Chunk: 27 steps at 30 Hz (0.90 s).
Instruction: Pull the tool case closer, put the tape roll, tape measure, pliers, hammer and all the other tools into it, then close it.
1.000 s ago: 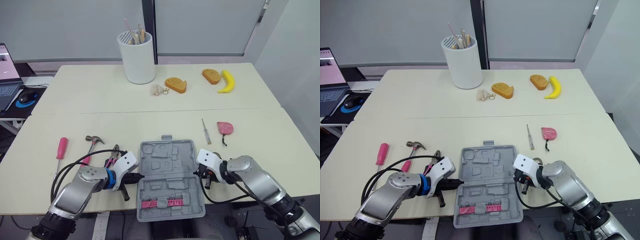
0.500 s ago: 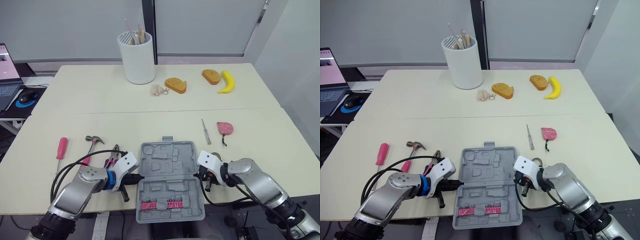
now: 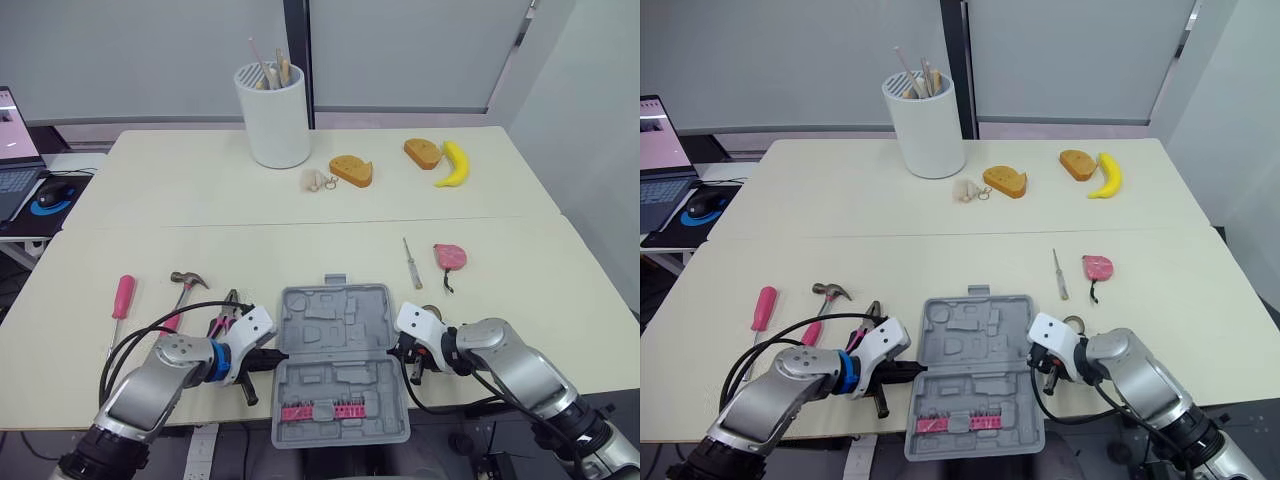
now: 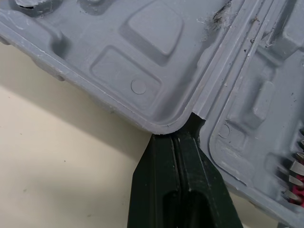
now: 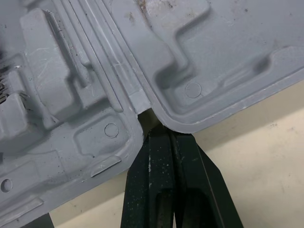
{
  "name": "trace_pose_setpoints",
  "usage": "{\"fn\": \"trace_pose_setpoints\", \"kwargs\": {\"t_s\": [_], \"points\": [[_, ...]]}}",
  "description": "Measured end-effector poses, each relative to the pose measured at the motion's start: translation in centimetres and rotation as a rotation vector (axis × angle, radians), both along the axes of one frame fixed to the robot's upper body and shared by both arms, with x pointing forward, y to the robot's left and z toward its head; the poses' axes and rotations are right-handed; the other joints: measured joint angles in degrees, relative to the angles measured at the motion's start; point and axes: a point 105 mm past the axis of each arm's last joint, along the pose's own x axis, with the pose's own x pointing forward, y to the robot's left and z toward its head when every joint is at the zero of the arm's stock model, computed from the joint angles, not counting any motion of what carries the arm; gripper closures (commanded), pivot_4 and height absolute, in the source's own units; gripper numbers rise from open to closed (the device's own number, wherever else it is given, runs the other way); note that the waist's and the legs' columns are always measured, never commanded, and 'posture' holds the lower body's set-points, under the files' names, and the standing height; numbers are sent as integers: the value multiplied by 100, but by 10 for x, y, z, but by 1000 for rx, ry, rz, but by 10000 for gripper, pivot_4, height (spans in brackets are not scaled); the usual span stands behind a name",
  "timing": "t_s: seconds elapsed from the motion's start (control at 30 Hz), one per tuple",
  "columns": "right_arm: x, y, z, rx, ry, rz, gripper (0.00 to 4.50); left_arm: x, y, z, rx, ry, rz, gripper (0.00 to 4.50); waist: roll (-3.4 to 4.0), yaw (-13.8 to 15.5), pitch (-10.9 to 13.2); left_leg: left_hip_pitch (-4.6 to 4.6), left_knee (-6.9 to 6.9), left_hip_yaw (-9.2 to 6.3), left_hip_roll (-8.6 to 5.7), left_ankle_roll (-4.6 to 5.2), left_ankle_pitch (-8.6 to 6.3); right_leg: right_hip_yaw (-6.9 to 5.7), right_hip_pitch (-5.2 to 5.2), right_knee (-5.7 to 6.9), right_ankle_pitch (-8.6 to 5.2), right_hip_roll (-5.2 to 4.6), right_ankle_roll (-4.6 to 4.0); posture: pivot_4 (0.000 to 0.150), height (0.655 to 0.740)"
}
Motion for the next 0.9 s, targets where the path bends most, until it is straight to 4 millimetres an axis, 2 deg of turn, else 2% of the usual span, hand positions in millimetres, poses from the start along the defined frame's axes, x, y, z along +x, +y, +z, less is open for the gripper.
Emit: {"fn": "trace_pose_setpoints", "kwargs": {"t_s": [0.3, 0.47, 0.57, 0.63, 0.7, 0.83, 0.9], "points": [[-1, -7, 0, 55, 33, -111, 44855, 0, 2, 0, 0, -10, -4, 45000, -4, 3, -2, -2, -1, 1, 2, 0, 0, 1, -1, -2, 1, -3, -2, 1500, 7337], [-5, -27, 4, 42, 18, -175, 44855, 0, 8, 0, 14, -14, -4, 45000, -4, 5, -1, -2, -3, 1, 4, 0, 0, 2, -2, -5, 0, -9, 0, 1500, 7337], [-5, -40, 17, 31, -51, -160, 44855, 0, 16, 3, 19, -30, 5, 45000, -3, -3, 1, -2, -8, 3, 8, 0, 0, 3, -7, -7, -3, -10, 5, 1500, 7337], [-6, -49, 28, 25, -111, -133, 44855, -2, 26, 8, 7, -36, 14, 45000, -6, -2, 3, -4, -12, 2, 14, 0, 0, 0, -7, -15, -4, -9, 4, 1500, 7337], [-5, -60, 40, 27, -186, -117, 44855, -4, 40, 21, -19, -61, 5, 45000, -7, 0, 4, -7, -17, 3, 22, 0, 0, -4, -8, -26, -4, -6, 3, 1500, 7337], [-1, -89, 73, 31, -359, -125, 44855, 3, 80, 63, -71, -219, 82, 45000, -7, 6, 4, -4, -33, 13, 22, -1, 0, 1, -7, -42, -3, -6, 2, 1500, 7337], [-1, -101, 87, 27, -416, -130, 44855, 4, 105, 76, -85, -279, 158, 45000, -7, 1, 4, -2, -36, 16, 23, -1, 0, 2, -6, -44, -3, -6, 2, 1500, 7337]]}}
